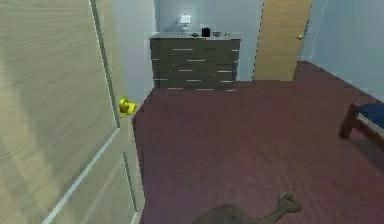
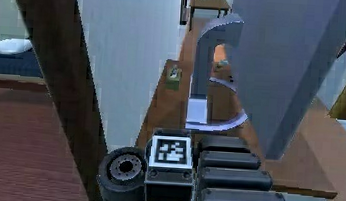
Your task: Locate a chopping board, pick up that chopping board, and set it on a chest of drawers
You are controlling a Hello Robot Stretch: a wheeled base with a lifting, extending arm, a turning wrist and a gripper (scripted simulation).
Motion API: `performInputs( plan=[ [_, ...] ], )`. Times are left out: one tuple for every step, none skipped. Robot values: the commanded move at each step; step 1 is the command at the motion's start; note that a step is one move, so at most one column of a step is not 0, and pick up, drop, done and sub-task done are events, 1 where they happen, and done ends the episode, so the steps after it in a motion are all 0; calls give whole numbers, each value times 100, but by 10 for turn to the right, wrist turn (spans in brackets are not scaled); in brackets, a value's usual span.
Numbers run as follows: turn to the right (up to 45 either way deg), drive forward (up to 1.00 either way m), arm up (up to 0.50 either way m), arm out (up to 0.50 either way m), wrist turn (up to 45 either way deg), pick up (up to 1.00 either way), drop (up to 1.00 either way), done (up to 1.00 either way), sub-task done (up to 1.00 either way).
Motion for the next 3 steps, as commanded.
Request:
performInputs(
  plan=[
    [0, 100, 0, 0, 0, 0, 0, 0, 0],
    [30, 0, 0, 0, 0, 0, 0, 0, 0],
    [0, 20, 0, 0, 0, 0, 0, 0, 0]
  ],
)
